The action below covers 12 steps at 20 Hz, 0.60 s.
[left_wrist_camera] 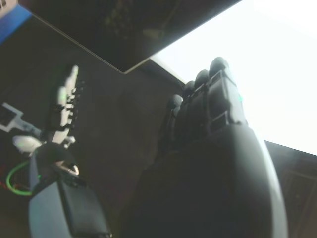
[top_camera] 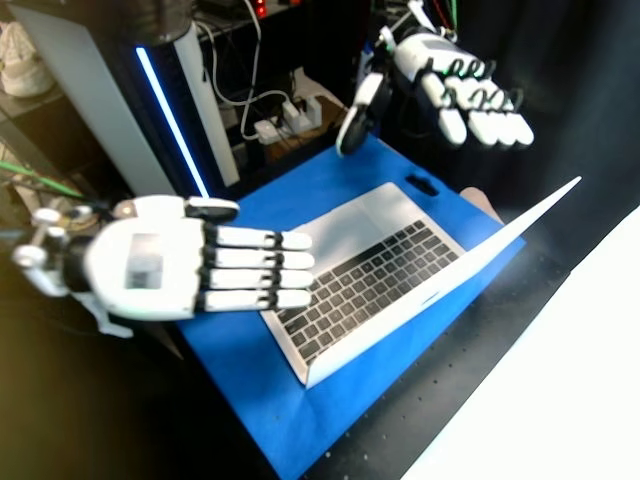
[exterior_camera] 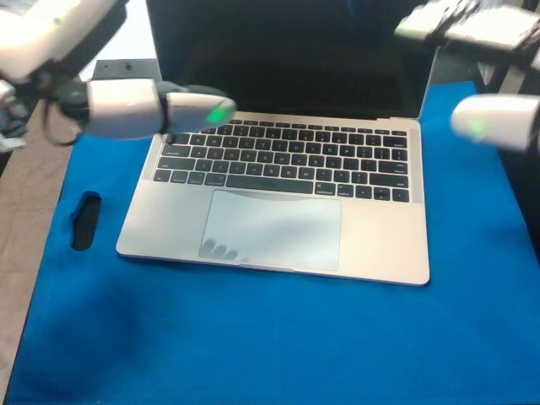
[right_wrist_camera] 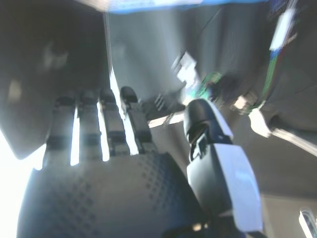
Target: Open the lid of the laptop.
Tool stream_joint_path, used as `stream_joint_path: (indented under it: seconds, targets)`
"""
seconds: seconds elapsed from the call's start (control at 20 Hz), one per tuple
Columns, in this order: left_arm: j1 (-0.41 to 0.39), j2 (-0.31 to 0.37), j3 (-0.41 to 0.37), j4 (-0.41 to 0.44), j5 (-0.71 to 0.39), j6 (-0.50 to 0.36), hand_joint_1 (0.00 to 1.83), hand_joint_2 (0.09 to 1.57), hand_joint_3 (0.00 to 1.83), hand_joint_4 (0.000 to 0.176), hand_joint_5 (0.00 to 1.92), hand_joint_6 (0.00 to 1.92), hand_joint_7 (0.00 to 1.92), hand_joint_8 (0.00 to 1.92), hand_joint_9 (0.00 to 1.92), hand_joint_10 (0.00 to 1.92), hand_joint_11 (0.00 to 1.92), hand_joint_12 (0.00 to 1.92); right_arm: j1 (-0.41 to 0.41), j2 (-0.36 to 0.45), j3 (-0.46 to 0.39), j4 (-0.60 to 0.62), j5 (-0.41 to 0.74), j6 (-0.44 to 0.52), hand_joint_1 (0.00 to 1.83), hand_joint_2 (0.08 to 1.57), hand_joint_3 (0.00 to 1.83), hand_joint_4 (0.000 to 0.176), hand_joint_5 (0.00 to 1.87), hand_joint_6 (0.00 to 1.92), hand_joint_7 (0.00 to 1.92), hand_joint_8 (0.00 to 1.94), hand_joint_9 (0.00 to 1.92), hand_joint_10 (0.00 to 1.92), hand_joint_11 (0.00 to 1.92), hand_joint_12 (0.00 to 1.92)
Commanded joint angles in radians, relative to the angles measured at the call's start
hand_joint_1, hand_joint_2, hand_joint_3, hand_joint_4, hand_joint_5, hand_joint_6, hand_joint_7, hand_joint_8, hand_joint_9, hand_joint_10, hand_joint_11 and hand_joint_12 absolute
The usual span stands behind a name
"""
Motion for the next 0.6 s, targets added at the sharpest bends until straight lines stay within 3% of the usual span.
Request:
stream_joint_path:
  seconds: [0.0, 0.05, 0.15, 0.2, 0.25, 0.3, 0.45, 0.55]
  targets:
    - [0.007, 0.017, -0.017, 0.018, -0.198, -0.008, 0.58, 0.87, 0.01, 0.004, 0.0, 0.0, 0.0, 0.0, 0.0, 0.0, 0.0, 0.0, -0.006, 0.007, -0.002, 0.096, 0.22, 0.002, 0.0, 1.31, 0.0, 0.0, 0.17, 0.01, 0.13, 0.01, 0.04, 0.0, 0.0, 0.0]
    - [0.034, 0.041, -0.038, 0.021, -0.242, -0.019, 0.57, 0.86, 0.01, 0.0, 0.0, 0.0, 0.0, 0.0, 0.0, 0.0, 0.0, 0.0, -0.027, 0.014, -0.005, 0.162, 0.296, 0.002, 0.04, 1.32, 0.0, 0.0, 0.18, 0.01, 0.13, 0.0, 0.03, 0.0, 0.0, 0.0]
    - [0.065, 0.069, -0.058, 0.024, -0.299, -0.046, 0.48, 0.87, 0.0, 0.027, 0.0, 0.0, 0.04, 0.02, 0.0, 0.0, 0.0, 0.0, -0.066, 0.02, -0.007, 0.23, 0.376, 0.002, 0.18, 1.31, 0.0, 0.0, 0.23, 0.02, 0.15, 0.01, 0.02, 0.0, 0.0, 0.0]
    - [0.078, 0.081, -0.066, 0.025, -0.321, -0.049, 0.45, 0.9, 0.02, 0.02, 0.0, 0.0, 0.04, 0.01, 0.0, 0.0, 0.0, 0.0, -0.1, 0.029, -0.012, 0.279, 0.423, 0.002, 0.13, 1.31, 0.0, 0.0, 0.24, 0.01, 0.17, 0.01, 0.03, 0.0, 0.0, 0.0]
    - [0.084, 0.087, -0.067, 0.024, -0.328, -0.049, 0.45, 0.94, 0.01, 0.03, 0.0, 0.0, 0.05, 0.0, 0.0, 0.0, 0.0, 0.0, -0.143, 0.039, -0.021, 0.336, 0.479, 0.002, 0.08, 1.31, 0.0, 0.0, 0.22, 0.0, 0.16, 0.0, 0.02, 0.0, 0.0, 0.0]
    - [0.084, 0.089, -0.065, 0.015, -0.324, -0.049, 0.37, 1.01, 0.01, 0.0, 0.05, 0.01, 0.01, 0.0, 0.0, 0.0, 0.0, 0.0, -0.195, 0.046, -0.03, 0.396, 0.537, 0.002, 0.05, 1.32, 0.0, 0.0, 0.19, 0.0, 0.16, 0.0, 0.02, 0.0, 0.0, 0.0]
    - [0.098, 0.091, -0.067, 0.032, -0.37, -0.08, 0.44, 1.03, 0.0, 0.0, 0.02, 0.0, 0.03, 0.01, 0.0, 0.0, 0.0, 0.0, -0.348, 0.072, -0.077, 0.554, 0.734, 0.002, 0.02, 1.37, 0.01, 0.0, 0.17, 0.0, 0.12, 0.0, 0.02, 0.0, 0.0, 0.0]
    - [0.119, 0.104, -0.087, 0.052, -0.439, -0.079, 0.25, 1.2, 0.02, 0.0, 0.02, 0.0, 0.08, 0.01, 0.01, 0.0, 0.0, 0.0, -0.395, 0.089, -0.118, 0.583, 0.749, 0.002, 0.0, 1.34, 0.0, 0.0, 0.11, 0.0, 0.05, 0.0, 0.0, 0.0, 0.0, 0.0]
